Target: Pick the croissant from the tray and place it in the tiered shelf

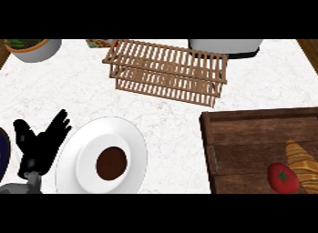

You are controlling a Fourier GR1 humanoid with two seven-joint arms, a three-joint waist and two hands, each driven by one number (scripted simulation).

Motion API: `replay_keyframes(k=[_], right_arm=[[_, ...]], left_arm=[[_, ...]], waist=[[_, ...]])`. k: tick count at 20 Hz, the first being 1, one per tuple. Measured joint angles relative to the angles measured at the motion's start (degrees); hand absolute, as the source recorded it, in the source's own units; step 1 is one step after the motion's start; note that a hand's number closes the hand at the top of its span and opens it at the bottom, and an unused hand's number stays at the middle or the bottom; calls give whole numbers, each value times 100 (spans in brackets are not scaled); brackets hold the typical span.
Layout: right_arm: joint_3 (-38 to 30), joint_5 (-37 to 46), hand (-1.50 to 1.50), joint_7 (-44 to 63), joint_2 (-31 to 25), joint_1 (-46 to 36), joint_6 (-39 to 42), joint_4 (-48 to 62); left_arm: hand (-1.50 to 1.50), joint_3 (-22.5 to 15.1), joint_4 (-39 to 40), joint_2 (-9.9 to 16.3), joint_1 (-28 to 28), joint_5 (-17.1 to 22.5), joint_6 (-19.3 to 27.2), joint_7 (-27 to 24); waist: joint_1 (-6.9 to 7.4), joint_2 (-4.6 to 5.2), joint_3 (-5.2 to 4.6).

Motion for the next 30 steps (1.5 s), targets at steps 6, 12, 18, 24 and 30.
replay_keyframes(k=[6, 12, 18, 24, 30], right_arm=[[182, -279, -150, 1528, -216, -33, -169, -1156], [675, -99, -150, 3171, -134, -512, -1071, -2127], [1442, 523, -150, 4294, 208, -903, -1591, -2740], [2088, 1044, -150, 4919, 529, -1305, -1485, -2828], [2346, 1616, -150, 5254, 898, -1233, -1425, -3016]], left_arm=[[0, 20, -4, -58, -70, -71, 10, 102], [0, -5, -119, -133, -61, -170, 22, 205], [0, 18, -119, -254, -38, -297, 13, 158], [0, 125, -64, -308, -51, -362, -89, 188], [0, 274, -10, -341, -49, -429, -231, 193]], waist=[[58, 6, -6], [131, 21, -4], [145, 21, 5], [142, 17, 15], [110, 10, 18]])
